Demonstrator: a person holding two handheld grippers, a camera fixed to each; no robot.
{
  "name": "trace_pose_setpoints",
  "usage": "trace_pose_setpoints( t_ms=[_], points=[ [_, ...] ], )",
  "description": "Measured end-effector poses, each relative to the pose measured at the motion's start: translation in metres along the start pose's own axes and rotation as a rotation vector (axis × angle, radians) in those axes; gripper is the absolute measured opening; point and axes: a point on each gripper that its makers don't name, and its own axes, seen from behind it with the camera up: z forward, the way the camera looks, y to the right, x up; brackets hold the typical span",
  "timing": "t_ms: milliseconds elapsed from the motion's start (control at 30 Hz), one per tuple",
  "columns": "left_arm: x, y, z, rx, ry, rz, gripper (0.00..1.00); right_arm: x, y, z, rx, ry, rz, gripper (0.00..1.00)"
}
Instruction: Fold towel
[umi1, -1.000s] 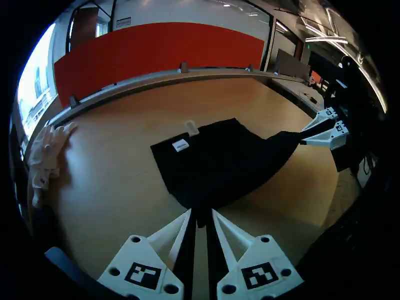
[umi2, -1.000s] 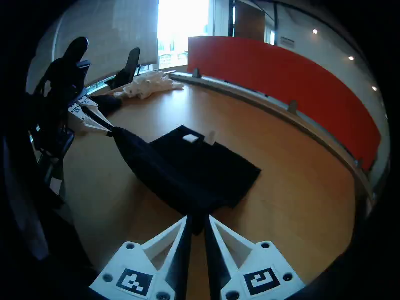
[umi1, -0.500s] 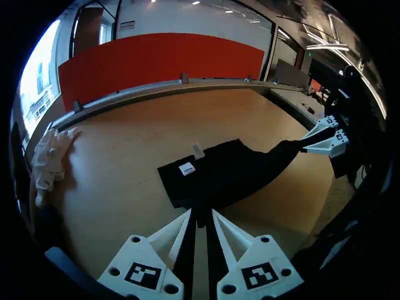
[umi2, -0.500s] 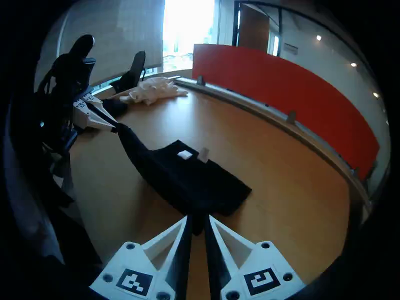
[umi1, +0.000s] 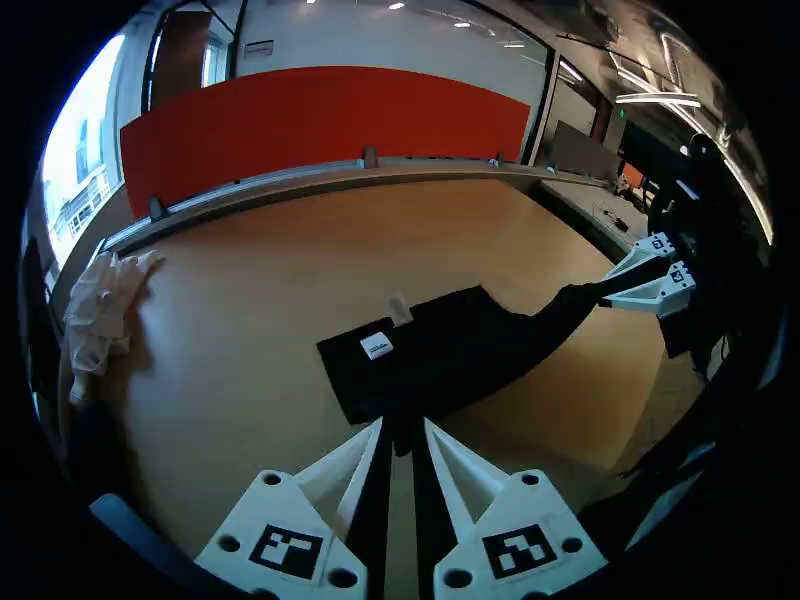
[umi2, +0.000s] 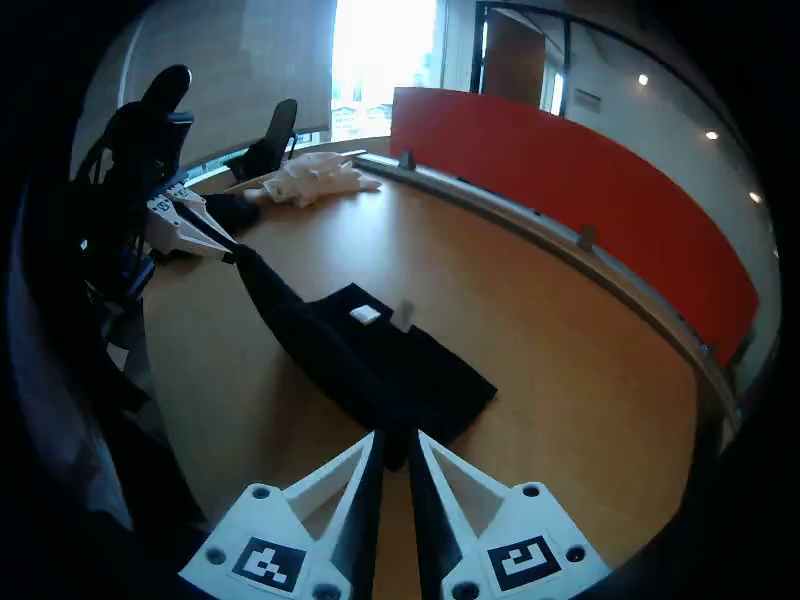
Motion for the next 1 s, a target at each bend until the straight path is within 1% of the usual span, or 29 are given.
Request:
trace_pose_setpoints(
  t_ms=[167,367,567,767,1000],
  points=[
    [-0.001,-0.004,0.007,0.003,-0.006,-0.02,0.13,-0.001,0.005,0.006,0.001,-0.012,-0.001,0.16],
    [-0.005,-0.009,0.026,-0.001,-0.036,-0.046,0.13,-0.005,0.017,0.022,0.001,-0.048,0.009,0.16],
    [-0.003,-0.021,0.048,0.019,-0.048,-0.053,0.13,-0.005,0.029,0.041,-0.003,-0.062,0.007,0.16],
    [0.0,-0.031,0.067,0.034,-0.052,-0.061,0.13,-0.007,0.038,0.055,0.002,-0.073,0.029,0.16],
    [-0.002,-0.036,0.083,0.034,-0.069,-0.058,0.13,-0.012,0.049,0.067,-0.002,-0.086,0.044,0.16]
  ],
)
